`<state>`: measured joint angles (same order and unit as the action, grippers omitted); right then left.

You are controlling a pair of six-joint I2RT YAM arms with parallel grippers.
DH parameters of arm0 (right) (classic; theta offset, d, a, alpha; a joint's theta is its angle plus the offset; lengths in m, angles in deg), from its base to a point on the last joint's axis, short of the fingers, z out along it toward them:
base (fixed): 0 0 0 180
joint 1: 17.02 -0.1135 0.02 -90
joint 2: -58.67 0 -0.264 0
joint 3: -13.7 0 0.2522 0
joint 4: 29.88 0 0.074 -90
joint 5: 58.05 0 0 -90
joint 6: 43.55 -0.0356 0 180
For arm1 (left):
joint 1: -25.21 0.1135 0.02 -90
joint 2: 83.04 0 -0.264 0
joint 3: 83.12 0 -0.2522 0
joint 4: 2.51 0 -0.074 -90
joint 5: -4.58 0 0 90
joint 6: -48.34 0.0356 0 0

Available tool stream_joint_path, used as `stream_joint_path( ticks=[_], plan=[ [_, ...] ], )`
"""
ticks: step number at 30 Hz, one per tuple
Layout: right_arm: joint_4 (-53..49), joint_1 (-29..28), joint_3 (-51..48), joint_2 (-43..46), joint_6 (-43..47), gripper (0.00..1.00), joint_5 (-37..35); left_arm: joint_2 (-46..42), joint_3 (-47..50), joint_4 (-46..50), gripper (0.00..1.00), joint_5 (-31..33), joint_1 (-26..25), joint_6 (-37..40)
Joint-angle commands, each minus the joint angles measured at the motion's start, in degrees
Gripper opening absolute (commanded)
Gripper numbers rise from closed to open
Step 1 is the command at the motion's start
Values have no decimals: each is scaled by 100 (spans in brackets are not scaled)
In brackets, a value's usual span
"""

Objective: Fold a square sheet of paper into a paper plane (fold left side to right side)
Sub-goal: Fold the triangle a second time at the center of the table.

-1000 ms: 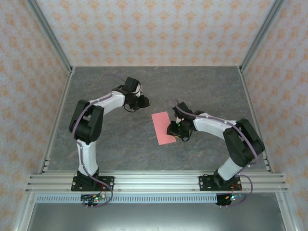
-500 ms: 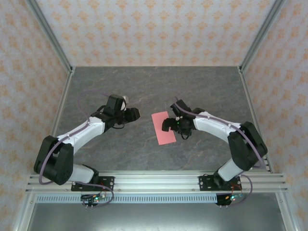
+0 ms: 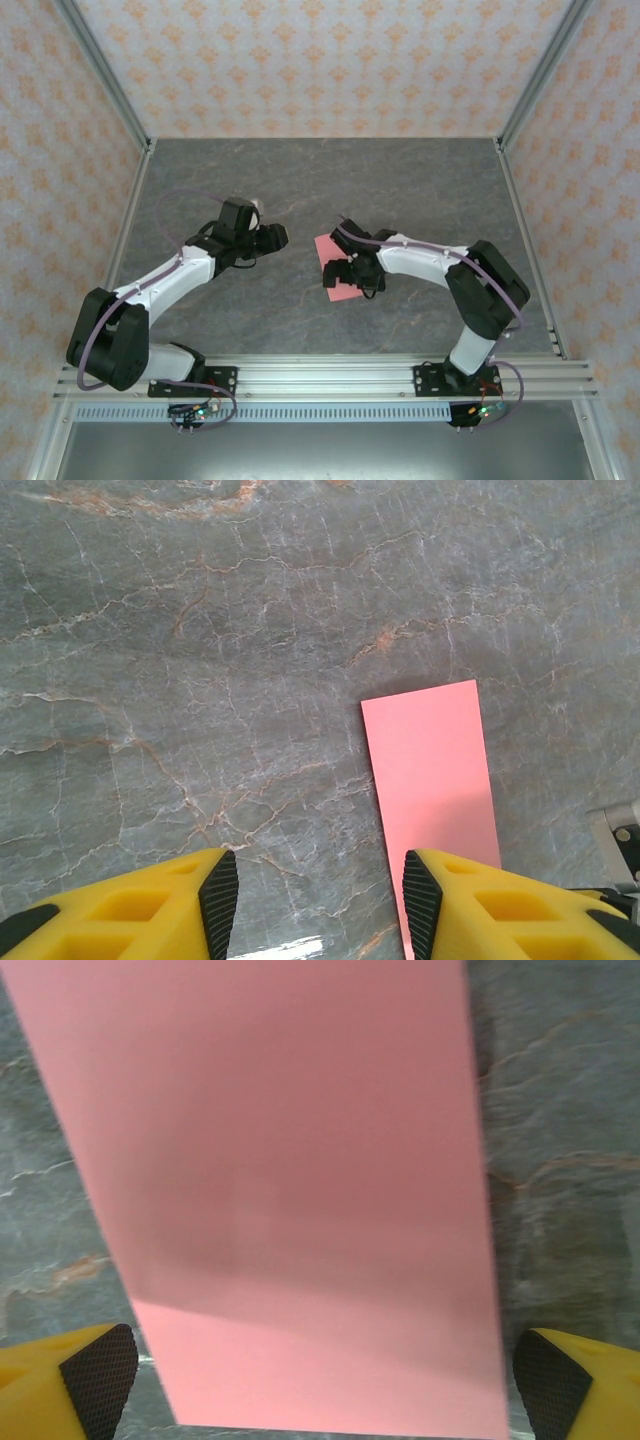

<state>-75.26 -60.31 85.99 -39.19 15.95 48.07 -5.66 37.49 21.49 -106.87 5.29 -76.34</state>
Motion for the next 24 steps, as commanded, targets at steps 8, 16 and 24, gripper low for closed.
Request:
stream_joint_path(
  ticks=[8,16,24],
  plan=[
    [452,-56,81,179,-408,96,499,-82,21,149,51,239,-29,52],
    [918,212,-78,426,-280,99,910,-99,1,164,51,144,-30,99],
    [1367,933,-113,355,122,97,1992,-708,191,189,51,135,-410,601]
  ],
)
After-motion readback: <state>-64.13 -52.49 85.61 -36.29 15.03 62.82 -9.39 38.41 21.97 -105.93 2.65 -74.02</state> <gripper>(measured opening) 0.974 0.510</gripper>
